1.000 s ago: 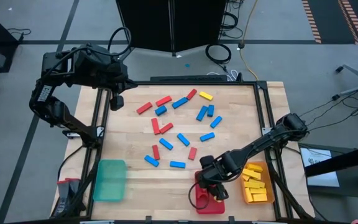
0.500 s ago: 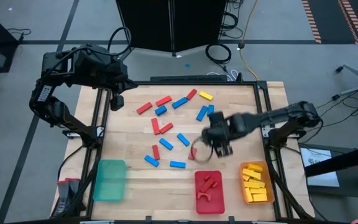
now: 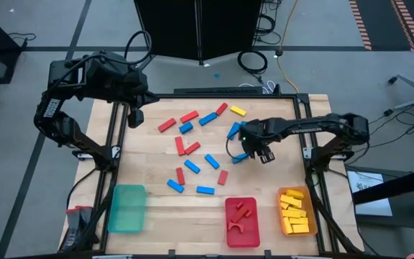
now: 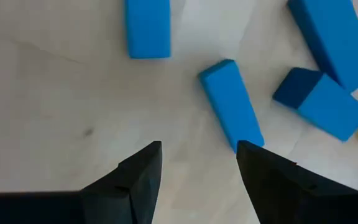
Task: Sort blocks
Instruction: Put the blue block into the blue bin
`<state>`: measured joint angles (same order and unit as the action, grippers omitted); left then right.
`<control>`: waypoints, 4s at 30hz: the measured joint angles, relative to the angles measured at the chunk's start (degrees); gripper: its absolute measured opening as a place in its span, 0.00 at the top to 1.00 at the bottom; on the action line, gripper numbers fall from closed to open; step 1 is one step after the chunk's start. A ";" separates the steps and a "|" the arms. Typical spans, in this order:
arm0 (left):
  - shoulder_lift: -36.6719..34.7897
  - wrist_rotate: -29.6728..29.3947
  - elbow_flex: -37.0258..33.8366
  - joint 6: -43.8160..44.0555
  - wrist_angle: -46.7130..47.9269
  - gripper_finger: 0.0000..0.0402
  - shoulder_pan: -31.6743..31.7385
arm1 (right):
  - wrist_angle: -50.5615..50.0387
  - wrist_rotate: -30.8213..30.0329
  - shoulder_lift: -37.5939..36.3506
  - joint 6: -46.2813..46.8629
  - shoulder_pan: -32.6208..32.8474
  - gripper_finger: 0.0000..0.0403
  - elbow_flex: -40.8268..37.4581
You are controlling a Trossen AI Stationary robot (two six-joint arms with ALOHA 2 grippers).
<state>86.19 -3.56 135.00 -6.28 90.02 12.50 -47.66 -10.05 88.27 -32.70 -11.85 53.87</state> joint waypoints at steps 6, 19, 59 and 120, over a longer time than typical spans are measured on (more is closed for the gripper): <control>0.02 -4.16 0.00 0.03 0.00 0.96 0.01 | 10.73 1.65 0.00 -9.24 -4.55 0.50 -3.02; 0.02 -5.12 0.00 0.41 0.00 0.96 0.01 | 17.25 10.44 0.00 -15.02 -8.75 0.50 -6.95; -0.07 -5.19 -3.34 -0.29 -6.42 0.96 0.01 | 16.63 19.37 -0.28 6.74 -8.99 0.82 28.42; 6.52 29.84 -55.89 4.46 -115.08 0.24 3.32 | 30.95 23.92 -15.98 13.98 0.34 0.82 32.08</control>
<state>92.71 26.28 79.11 -1.82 -25.06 15.82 -16.71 13.87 72.29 -18.72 -11.51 85.95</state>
